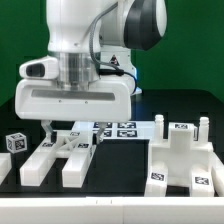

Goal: Assemble chair

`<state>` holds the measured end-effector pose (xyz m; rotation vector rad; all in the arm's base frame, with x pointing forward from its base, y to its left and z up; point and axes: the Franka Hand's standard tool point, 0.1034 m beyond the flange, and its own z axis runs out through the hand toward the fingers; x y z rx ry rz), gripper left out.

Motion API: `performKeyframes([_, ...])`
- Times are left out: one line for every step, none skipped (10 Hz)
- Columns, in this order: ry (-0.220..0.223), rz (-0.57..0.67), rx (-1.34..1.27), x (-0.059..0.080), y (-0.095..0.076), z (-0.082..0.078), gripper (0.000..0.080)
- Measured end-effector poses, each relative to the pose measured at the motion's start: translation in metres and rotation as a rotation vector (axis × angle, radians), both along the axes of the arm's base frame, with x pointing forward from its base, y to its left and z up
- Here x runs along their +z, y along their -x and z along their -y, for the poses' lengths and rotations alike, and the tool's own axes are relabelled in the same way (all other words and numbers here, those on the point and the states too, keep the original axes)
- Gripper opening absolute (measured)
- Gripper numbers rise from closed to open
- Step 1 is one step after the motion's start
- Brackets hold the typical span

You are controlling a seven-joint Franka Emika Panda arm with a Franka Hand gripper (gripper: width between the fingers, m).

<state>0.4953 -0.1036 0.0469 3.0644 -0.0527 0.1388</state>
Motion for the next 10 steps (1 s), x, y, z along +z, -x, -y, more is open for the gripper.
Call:
performKeyframes([0.055,0.098,0.022,0.008,0.001,0.012,0.0649])
performKeyframes([0.078,0.132,0.019,0.007,0.005,0.015,0.0649])
performKeyframes([0.119,0.184,0.03,0.01,0.005,0.023,0.0649])
performKeyframes([0.115,0.18,0.026,0.008,0.007,0.023,0.0649])
performKeyframes([0.11,0.178,0.035,0.009,0.004,0.018,0.0649])
performKeyframes([0.111,0.181,0.1,0.013,-0.003,0.008,0.0649])
performKeyframes([0.129,0.197,0.172,0.016,-0.006,0.009,0.0649])
performKeyframes([0.139,0.227,0.199,0.016,-0.006,0.014,0.0649])
performKeyframes([0.113,0.229,0.176,0.012,-0.002,0.011,0.0649])
performKeyframes([0.109,0.231,0.175,0.012,-0.003,0.01,0.0649])
